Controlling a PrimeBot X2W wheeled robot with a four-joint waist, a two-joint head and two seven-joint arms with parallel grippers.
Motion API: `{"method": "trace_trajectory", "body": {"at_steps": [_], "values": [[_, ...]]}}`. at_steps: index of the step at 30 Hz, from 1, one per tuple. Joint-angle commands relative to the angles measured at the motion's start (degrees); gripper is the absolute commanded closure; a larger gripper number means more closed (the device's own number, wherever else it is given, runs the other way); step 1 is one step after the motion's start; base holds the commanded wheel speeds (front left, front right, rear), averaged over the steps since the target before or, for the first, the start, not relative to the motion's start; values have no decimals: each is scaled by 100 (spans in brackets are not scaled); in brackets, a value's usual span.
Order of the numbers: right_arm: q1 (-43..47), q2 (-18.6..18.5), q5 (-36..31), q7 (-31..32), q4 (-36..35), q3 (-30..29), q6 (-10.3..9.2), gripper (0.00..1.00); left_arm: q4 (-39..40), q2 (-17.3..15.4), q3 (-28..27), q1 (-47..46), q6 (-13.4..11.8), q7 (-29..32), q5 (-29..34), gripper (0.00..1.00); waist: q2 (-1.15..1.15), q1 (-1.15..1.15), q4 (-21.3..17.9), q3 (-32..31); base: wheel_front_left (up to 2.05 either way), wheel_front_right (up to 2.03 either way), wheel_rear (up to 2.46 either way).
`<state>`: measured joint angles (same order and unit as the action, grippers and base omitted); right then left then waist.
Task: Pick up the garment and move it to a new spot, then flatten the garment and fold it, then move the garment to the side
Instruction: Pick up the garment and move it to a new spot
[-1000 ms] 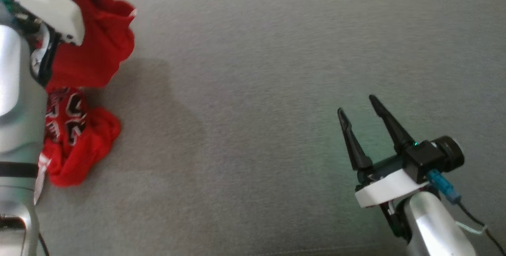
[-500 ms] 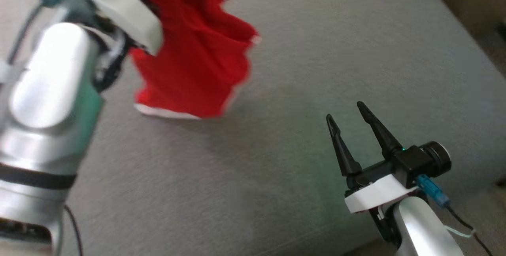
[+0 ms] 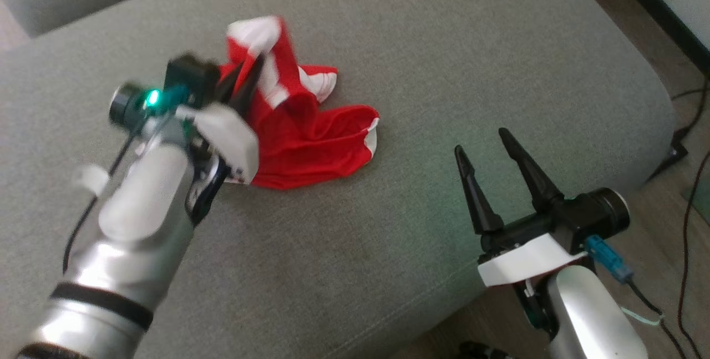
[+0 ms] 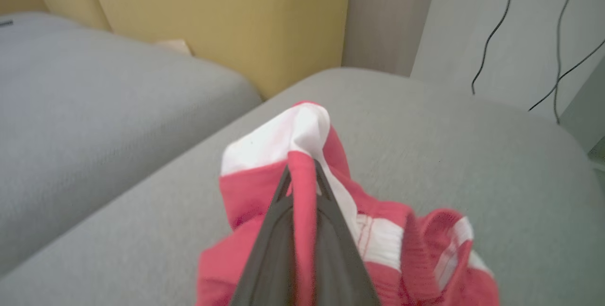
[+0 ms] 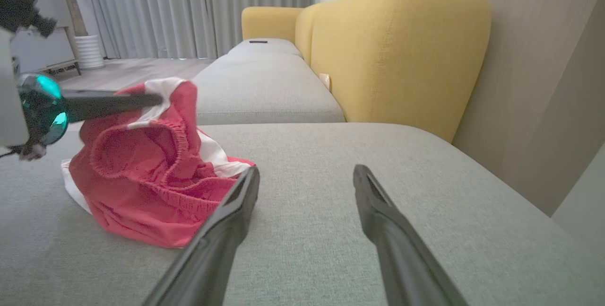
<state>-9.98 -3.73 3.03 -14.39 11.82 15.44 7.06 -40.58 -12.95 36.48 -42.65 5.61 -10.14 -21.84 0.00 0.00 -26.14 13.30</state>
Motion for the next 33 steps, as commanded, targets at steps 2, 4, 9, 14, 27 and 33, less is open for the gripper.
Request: {"method": "trace_trajectory", "body": {"at_steps": [2, 4, 9, 14, 27, 33], "values": [[-136, 50, 12, -61, -188, 43, 43, 0, -78, -139, -182, -61, -87, -188, 1, 100, 0, 0, 26, 110, 0, 0, 0], [-91, 54, -10, -61, -175, 0, 43, 0, -264, -81, -216, 93, -141, -298, -49, 100, 0, 0, 149, 76, 0, 0, 0], [105, 49, -44, -61, -98, -57, 43, 0, -440, 138, -416, 560, -479, -453, -189, 0, 0, 0, 571, -278, 0, 0, 0], [416, -10, -73, -61, -37, -88, 43, 0, 682, 229, -868, 1432, -914, -483, 29, 0, 0, 0, 1181, -790, 0, 0, 0], [929, 4, -67, -61, 76, -373, 43, 0, 2899, 497, -2449, 4004, -1249, -485, 683, 0, 0, 0, 2378, -1693, 0, 0, 0], [1205, 33, -81, -61, 118, -454, 43, 0, 3498, 776, -3112, 4940, -1187, -486, 1033, 0, 0, 0, 2562, -1977, 0, 0, 0]]}}
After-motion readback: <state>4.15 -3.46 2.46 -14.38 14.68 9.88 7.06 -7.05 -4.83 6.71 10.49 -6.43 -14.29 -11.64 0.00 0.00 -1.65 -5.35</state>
